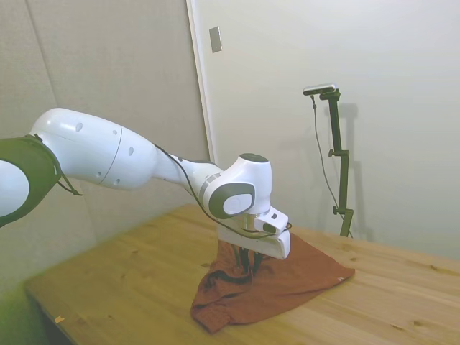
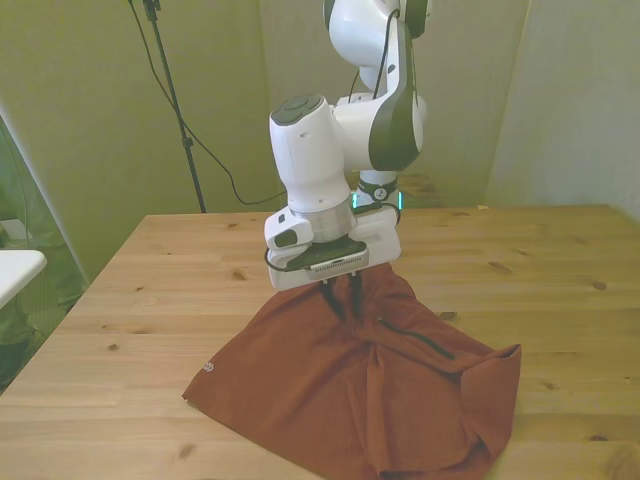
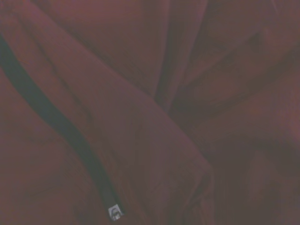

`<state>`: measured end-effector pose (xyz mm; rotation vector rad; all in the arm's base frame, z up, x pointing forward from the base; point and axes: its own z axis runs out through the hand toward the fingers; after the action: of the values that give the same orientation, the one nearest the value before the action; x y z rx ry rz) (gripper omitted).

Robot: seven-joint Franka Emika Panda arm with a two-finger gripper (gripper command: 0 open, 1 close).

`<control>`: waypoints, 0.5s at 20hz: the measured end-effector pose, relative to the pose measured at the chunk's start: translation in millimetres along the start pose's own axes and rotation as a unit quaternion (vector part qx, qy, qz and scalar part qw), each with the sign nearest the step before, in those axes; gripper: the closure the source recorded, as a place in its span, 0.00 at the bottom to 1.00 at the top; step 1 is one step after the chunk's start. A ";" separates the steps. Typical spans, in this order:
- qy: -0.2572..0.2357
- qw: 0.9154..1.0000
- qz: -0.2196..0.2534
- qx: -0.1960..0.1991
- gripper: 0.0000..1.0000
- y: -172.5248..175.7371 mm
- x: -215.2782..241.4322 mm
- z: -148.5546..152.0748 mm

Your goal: Unfold the shorts

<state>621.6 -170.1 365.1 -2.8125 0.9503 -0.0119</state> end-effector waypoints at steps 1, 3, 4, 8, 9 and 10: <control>0.000 1.000 -0.001 0.001 1.00 -1.0 -1.1 -2.9; 0.002 1.000 -0.006 0.004 1.00 -6.0 -6.6 -13.5; 0.005 1.000 -0.011 0.006 1.00 -10.5 -12.0 -20.4; 0.016 0.999 -0.048 0.015 1.00 -43.7 -58.4 -52.6; 0.020 0.998 -0.061 0.015 1.00 -56.2 -74.7 -60.9; 0.025 0.997 -0.072 0.013 1.00 -71.2 -92.7 -68.6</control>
<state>586.3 -69.5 448.8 -2.8621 0.7497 -0.1136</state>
